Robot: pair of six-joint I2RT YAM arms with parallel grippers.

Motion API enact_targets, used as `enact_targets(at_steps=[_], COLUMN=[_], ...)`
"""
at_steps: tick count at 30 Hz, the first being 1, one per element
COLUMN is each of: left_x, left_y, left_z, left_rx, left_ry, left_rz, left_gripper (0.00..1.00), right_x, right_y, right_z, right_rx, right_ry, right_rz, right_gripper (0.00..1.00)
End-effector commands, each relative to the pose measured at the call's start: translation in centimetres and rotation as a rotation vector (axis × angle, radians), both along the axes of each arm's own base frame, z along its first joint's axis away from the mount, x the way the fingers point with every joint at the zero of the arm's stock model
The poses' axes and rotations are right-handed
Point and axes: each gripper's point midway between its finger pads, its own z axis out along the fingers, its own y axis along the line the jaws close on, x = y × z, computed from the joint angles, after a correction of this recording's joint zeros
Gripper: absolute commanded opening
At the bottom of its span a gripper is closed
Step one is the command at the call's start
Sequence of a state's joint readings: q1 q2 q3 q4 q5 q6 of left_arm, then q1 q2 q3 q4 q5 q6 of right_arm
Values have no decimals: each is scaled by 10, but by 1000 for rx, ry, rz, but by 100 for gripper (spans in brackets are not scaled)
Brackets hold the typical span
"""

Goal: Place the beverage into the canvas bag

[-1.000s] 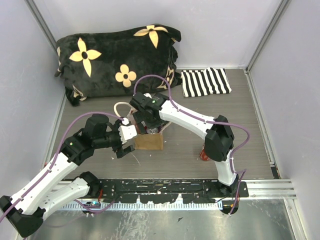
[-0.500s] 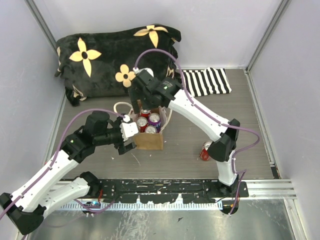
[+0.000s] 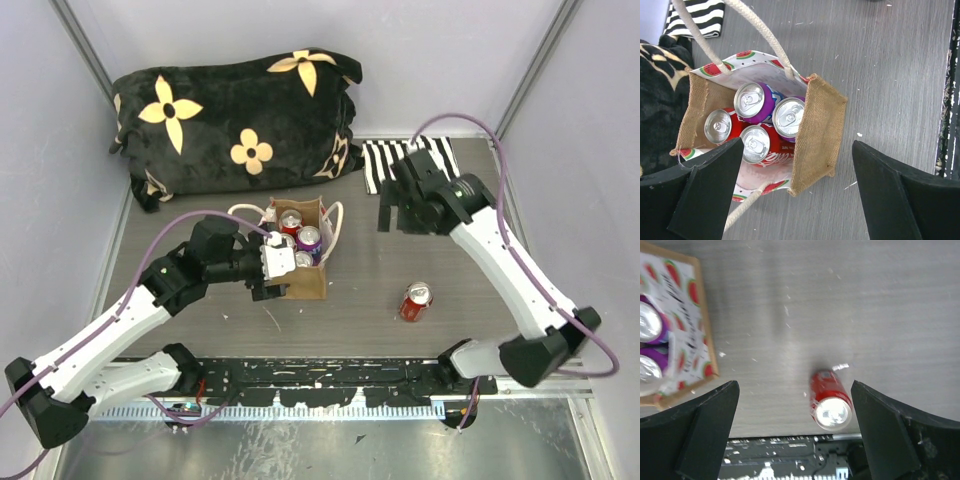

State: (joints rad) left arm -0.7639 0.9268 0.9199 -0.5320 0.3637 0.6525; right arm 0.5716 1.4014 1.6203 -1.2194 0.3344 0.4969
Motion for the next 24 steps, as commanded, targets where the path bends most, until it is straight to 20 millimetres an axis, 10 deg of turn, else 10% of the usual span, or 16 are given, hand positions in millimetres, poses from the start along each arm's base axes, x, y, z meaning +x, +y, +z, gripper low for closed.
enact_targets(at_steps=[1,9,24], left_x=[9,6,-6], left_y=[-14,-11,4], left_z=[8,6,2], left_rx=[-31,-36,-16], left_ry=[-30,4,20], left_rz=[-13,12,30], left_gripper=[97,97,97], right_x=[-35,-80,-102], right_y=[-20,-35,-58], right_z=[-35,-106,-156], right_rx=[13,-8,-24], right_ry=[118,309,413], right_rz=[-16,-60,-134], right_gripper=[100,100,95])
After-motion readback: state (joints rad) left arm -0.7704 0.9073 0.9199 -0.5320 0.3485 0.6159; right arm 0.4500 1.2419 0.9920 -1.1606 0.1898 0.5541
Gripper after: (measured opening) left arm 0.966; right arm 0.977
